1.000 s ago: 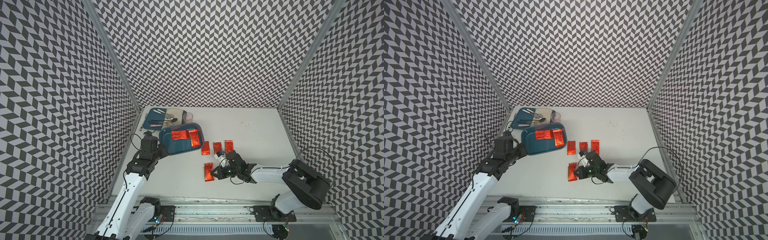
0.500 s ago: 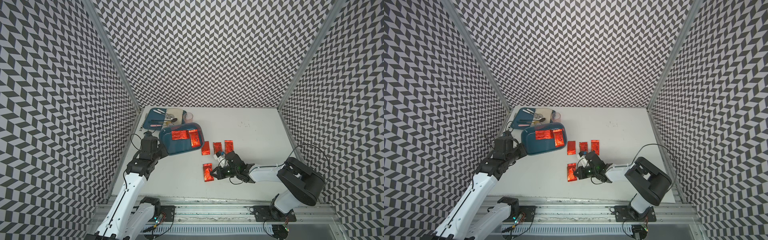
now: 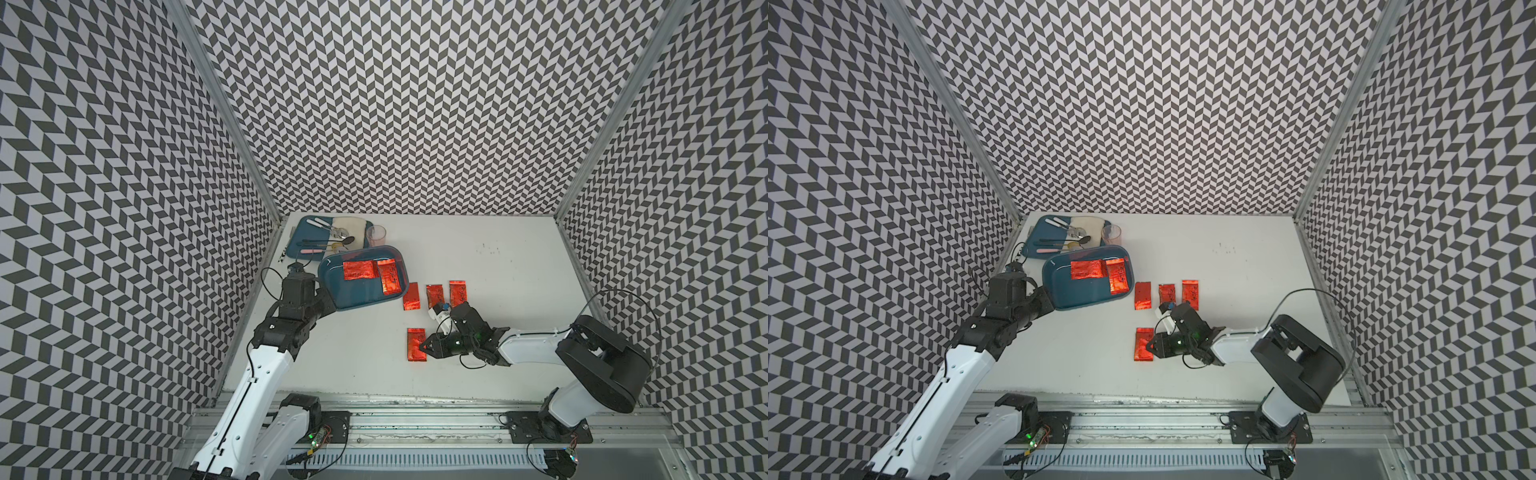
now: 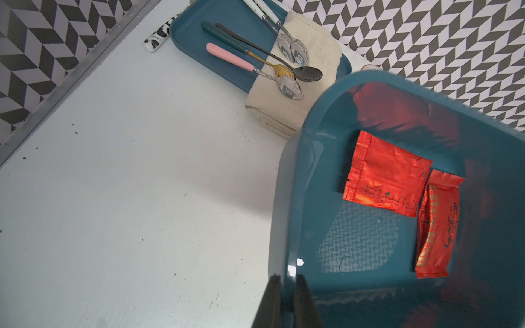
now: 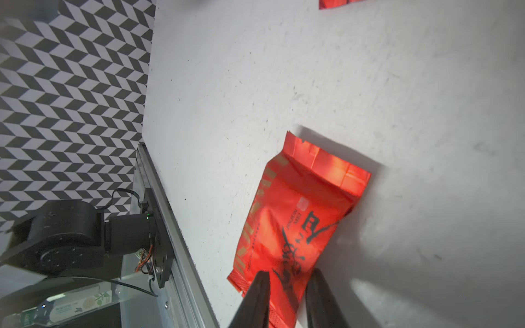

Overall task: Take the tea bags out of the storage box
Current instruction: Place the tea bag at the center of the board, then pick up the tea bag from the storage box.

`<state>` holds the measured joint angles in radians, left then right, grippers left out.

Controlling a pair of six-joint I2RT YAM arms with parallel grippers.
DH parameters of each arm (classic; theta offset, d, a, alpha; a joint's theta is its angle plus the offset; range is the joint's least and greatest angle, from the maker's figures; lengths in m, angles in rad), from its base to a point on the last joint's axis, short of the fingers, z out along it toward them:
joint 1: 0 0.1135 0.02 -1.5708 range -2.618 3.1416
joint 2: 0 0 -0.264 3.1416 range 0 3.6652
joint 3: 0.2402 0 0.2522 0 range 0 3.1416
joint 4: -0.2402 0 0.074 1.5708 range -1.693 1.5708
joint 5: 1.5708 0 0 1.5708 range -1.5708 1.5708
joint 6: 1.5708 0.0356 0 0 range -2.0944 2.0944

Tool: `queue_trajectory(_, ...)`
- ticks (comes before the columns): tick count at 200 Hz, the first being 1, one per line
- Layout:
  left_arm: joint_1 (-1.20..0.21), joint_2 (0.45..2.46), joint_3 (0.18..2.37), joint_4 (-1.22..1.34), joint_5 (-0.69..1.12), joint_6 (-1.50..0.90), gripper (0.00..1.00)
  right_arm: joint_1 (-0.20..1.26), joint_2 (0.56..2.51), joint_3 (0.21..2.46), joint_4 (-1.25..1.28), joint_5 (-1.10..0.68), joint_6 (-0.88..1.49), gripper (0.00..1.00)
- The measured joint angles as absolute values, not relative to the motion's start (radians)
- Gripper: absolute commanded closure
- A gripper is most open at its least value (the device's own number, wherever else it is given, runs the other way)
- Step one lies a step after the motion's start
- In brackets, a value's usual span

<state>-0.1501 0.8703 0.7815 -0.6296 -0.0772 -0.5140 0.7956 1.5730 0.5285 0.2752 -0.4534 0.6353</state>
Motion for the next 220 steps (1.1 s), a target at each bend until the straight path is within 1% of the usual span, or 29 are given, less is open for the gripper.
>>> queue_trajectory(34, -0.150, 0.870, 0.781, -0.630, -0.077, -0.514, 1.00, 0.780, 1.494, 0.546, 0.196, -0.420, 0.613, 0.65)
queue_trajectory(59, -0.150, 0.870, 0.781, -0.630, -0.077, -0.514, 1.00, 0.755, 1.428, 0.591, 0.117, -0.396, 0.583, 0.64)
queue_trajectory(83, -0.150, 0.870, 0.781, -0.630, -0.077, -0.514, 1.00, 0.749, 1.412, 0.705, 0.029, -0.396, 0.538, 0.63)
queue_trajectory(112, -0.150, 0.870, 0.781, -0.630, -0.077, -0.514, 1.00, 0.767, 1.424, 0.909, -0.075, -0.403, 0.484, 0.63)
queue_trajectory(147, -0.150, 0.870, 0.781, -0.630, -0.077, -0.514, 1.00, 0.818, 1.551, 1.211, -0.149, -0.398, 0.447, 0.63)
queue_trajectory(182, -0.150, 0.871, 0.781, -0.630, -0.077, -0.514, 1.00, 0.830, 1.771, 1.472, -0.207, -0.381, 0.423, 0.62)
queue_trajectory(202, -0.150, 0.871, 0.781, -0.630, -0.077, -0.514, 1.00, 0.836, 1.890, 1.571, -0.238, -0.353, 0.399, 0.59)
queue_trajectory(220, -0.150, 0.871, 0.781, -0.630, -0.077, -0.514, 1.00, 0.849, 1.945, 1.598, -0.254, -0.286, 0.339, 0.55)
